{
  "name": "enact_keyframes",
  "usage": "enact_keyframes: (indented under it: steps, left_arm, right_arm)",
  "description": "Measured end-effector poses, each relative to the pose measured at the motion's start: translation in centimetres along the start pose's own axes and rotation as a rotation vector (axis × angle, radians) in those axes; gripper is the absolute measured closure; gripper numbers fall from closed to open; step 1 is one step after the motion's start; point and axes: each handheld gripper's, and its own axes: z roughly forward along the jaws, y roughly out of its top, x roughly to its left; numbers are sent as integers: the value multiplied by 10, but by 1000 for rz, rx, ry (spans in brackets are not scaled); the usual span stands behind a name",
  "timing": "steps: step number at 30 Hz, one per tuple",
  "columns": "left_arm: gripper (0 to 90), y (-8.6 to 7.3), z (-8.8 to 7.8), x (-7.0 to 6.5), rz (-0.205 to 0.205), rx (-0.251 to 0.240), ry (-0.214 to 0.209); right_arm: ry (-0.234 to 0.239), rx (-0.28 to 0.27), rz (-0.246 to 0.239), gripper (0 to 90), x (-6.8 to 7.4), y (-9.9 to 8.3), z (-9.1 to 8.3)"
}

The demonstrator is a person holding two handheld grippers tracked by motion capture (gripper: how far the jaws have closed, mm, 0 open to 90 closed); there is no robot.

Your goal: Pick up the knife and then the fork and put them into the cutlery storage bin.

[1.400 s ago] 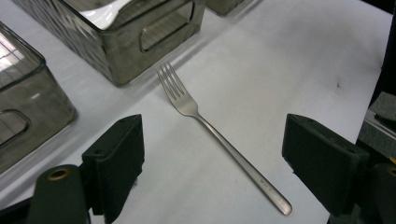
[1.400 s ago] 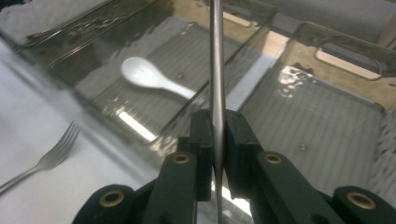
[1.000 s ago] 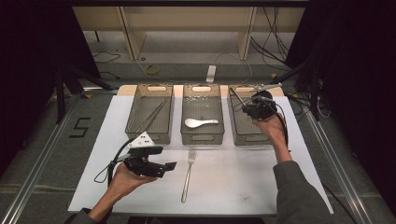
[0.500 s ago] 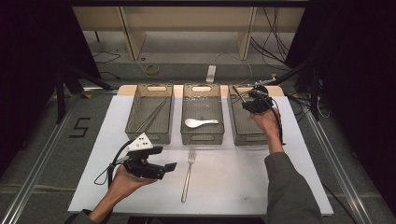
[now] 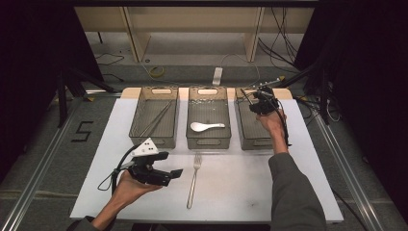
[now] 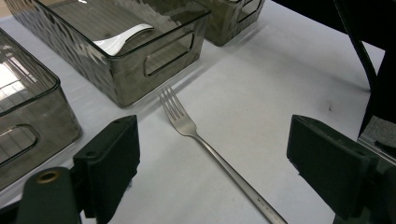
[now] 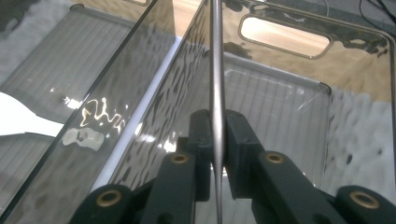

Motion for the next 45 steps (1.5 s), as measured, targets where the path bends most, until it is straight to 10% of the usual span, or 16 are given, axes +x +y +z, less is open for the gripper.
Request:
enact_keyframes:
  steps: [18, 33, 45]
  left_arm:
    - [163, -1, 4, 1, -11, 29, 11]
    - [163, 0, 9, -2, -16, 30, -23]
    - [165, 0, 14, -6, -16, 41, -39]
  right_arm:
    - [147, -105, -34, 373, 21, -2, -41]
    - [332, -295, -80, 284, 60, -80, -107]
    - [383, -331, -71, 284, 73, -138, -115]
